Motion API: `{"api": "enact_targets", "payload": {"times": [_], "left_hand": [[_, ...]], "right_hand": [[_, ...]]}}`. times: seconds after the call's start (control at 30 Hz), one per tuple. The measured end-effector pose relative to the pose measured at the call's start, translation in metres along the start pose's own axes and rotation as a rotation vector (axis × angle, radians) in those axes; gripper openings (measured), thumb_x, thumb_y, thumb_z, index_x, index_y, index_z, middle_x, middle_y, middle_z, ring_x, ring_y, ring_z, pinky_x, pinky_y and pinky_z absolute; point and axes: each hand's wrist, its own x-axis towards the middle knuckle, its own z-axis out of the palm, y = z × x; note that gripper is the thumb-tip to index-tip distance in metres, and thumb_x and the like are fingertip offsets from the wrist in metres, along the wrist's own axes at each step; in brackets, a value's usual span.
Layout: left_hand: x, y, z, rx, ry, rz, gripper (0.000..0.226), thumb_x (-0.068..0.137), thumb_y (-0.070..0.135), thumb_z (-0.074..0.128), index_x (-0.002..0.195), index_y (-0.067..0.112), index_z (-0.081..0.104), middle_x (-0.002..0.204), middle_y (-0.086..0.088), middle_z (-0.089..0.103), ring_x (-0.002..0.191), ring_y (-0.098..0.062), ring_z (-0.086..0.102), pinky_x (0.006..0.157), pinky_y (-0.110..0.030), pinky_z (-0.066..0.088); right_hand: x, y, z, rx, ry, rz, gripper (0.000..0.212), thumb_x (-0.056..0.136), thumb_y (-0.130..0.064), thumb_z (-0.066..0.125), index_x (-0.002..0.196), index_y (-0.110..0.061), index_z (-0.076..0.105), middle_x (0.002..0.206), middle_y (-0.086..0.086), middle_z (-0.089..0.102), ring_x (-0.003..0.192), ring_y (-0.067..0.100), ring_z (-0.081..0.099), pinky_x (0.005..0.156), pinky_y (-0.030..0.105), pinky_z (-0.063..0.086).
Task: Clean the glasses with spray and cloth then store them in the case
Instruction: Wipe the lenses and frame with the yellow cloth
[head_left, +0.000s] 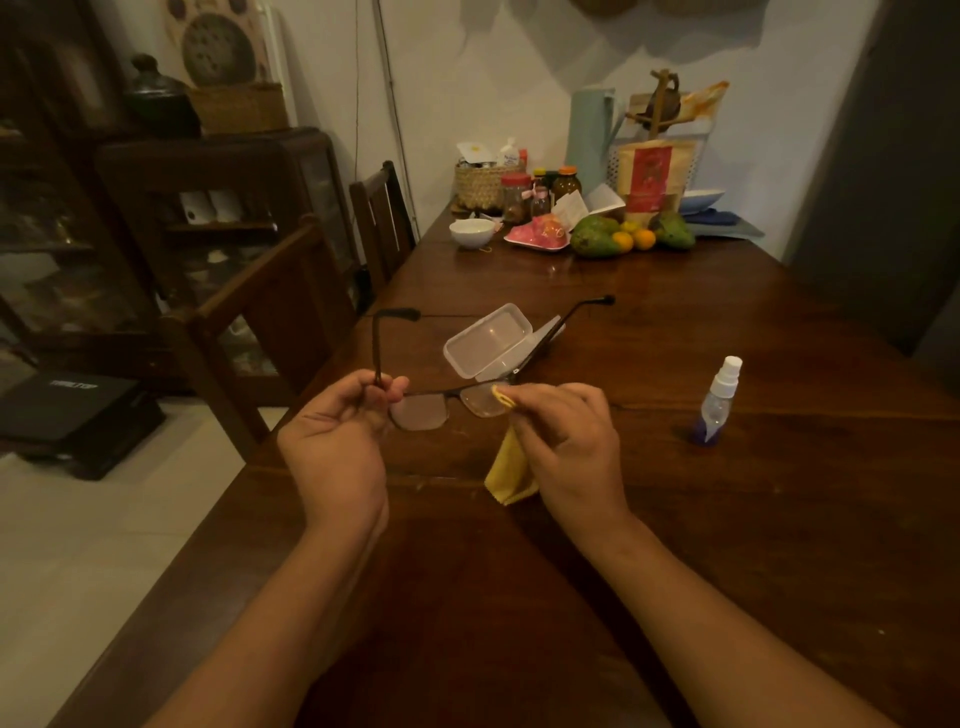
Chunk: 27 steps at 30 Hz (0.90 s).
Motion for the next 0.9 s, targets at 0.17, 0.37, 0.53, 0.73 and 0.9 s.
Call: {"api": "enact_targets", "payload": {"times": [0.17, 0.37, 0.53, 0.73, 0.9], "left_hand": [[-0.001, 0.002, 0.002, -0.081, -0.005, -0.056, 0.025, 0.091, -0.014, 0.051, 0.094, 0.003, 0.069, 0.072, 0.003, 0.073, 0.082, -0.015, 0.074, 0.076, -0.024, 0.058], [0.0, 0.004, 0.001, -0.109, -0.043, -0.069, 0.022, 0.092, -0.011, 0.052, 0.093, 0.004, 0.068, 0.073, 0.003, 0.074, 0.082, -0.015, 0.074, 0.075, -0.025, 0.058], [0.002, 0.007, 0.0, -0.097, -0.027, -0.05, 0.018, 0.093, -0.006, 0.055, 0.091, 0.006, 0.068, 0.074, 0.005, 0.073, 0.082, -0.015, 0.074, 0.072, -0.024, 0.058], [0.0, 0.004, 0.001, -0.08, -0.064, -0.054, 0.022, 0.092, -0.01, 0.053, 0.089, 0.005, 0.068, 0.071, 0.003, 0.073, 0.08, -0.014, 0.074, 0.07, -0.021, 0.056], [0.002, 0.002, -0.002, -0.089, -0.069, -0.066, 0.022, 0.092, -0.012, 0.052, 0.089, 0.003, 0.068, 0.078, -0.004, 0.071, 0.082, -0.017, 0.074, 0.071, -0.022, 0.057]], "right_hand": [[-0.003, -0.007, -0.002, -0.296, -0.198, -0.12, 0.042, 0.089, -0.04, 0.054, 0.13, -0.034, 0.063, 0.13, -0.018, 0.063, 0.118, 0.008, 0.043, 0.085, 0.031, 0.038], [0.003, -0.004, -0.009, -0.517, -0.248, -0.19, 0.043, 0.095, -0.045, 0.051, 0.137, -0.038, 0.054, 0.138, -0.017, 0.057, 0.123, 0.014, 0.042, 0.088, 0.038, 0.038], [0.003, -0.005, -0.012, -0.607, -0.102, -0.226, 0.029, 0.089, -0.048, 0.064, 0.113, -0.032, 0.071, 0.117, -0.013, 0.069, 0.112, 0.018, 0.047, 0.079, 0.043, 0.044], [0.005, 0.005, -0.006, -0.212, -0.299, -0.149, 0.041, 0.095, -0.032, 0.05, 0.135, -0.037, 0.059, 0.137, -0.023, 0.055, 0.112, 0.007, 0.032, 0.085, 0.035, 0.037], [0.005, 0.016, -0.011, -0.133, -0.164, -0.194, 0.027, 0.083, -0.02, 0.074, 0.108, -0.032, 0.076, 0.113, -0.015, 0.071, 0.096, 0.011, 0.037, 0.069, 0.041, 0.039]]}}
